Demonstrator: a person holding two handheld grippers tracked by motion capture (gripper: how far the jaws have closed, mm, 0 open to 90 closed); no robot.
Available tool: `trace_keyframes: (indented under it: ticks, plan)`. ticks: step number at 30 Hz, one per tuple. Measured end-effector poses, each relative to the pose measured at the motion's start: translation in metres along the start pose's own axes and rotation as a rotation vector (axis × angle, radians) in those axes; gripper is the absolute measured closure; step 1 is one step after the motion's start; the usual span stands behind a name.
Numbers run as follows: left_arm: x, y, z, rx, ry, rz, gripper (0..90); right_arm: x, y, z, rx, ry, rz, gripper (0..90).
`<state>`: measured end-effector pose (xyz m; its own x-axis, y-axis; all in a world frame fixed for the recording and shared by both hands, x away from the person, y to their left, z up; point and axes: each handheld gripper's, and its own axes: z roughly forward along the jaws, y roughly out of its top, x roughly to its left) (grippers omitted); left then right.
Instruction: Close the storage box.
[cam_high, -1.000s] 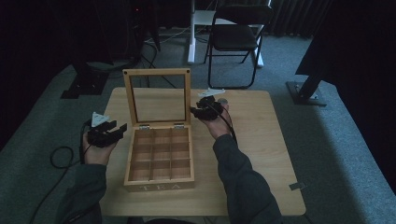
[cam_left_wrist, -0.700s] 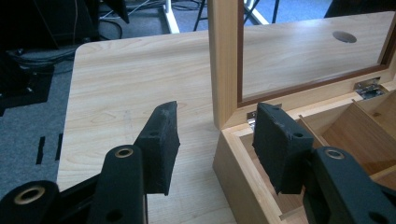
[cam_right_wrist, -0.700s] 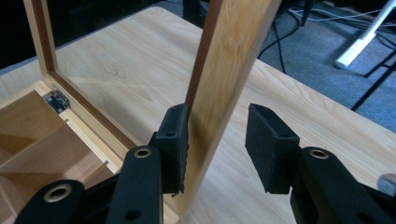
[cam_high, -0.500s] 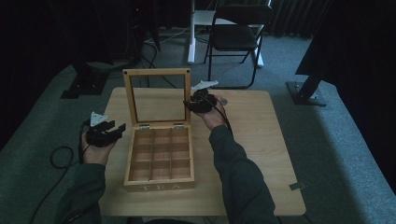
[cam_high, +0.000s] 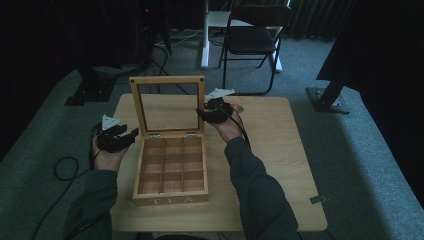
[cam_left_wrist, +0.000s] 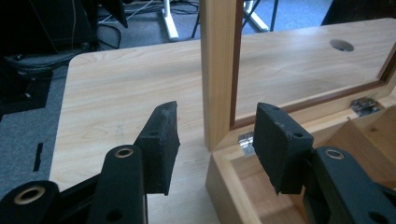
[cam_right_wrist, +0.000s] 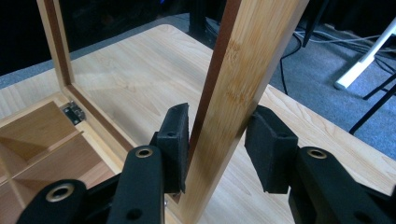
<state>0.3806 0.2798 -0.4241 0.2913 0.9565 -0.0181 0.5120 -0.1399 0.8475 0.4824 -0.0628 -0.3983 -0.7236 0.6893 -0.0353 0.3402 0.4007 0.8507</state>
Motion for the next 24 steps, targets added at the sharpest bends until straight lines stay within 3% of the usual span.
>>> trace_keyframes:
  ticks: [6,13,19,24]
  plan:
    - [-0.004,0.010,0.003,-0.014,0.004,0.004,50.9,0.009,-0.003,-0.008,-0.017,-0.015,-0.029,59.6]
    - [-0.003,0.020,0.005,-0.031,0.013,-0.017,52.6,0.013,-0.008,-0.017,-0.037,0.012,-0.043,59.8]
    - [-0.007,0.023,0.005,-0.033,0.008,0.006,64.9,0.018,-0.013,-0.025,-0.044,0.019,-0.063,60.1]
    - [-0.011,0.023,0.001,-0.035,-0.002,0.021,68.9,0.020,-0.015,-0.028,-0.051,0.025,-0.065,60.4]
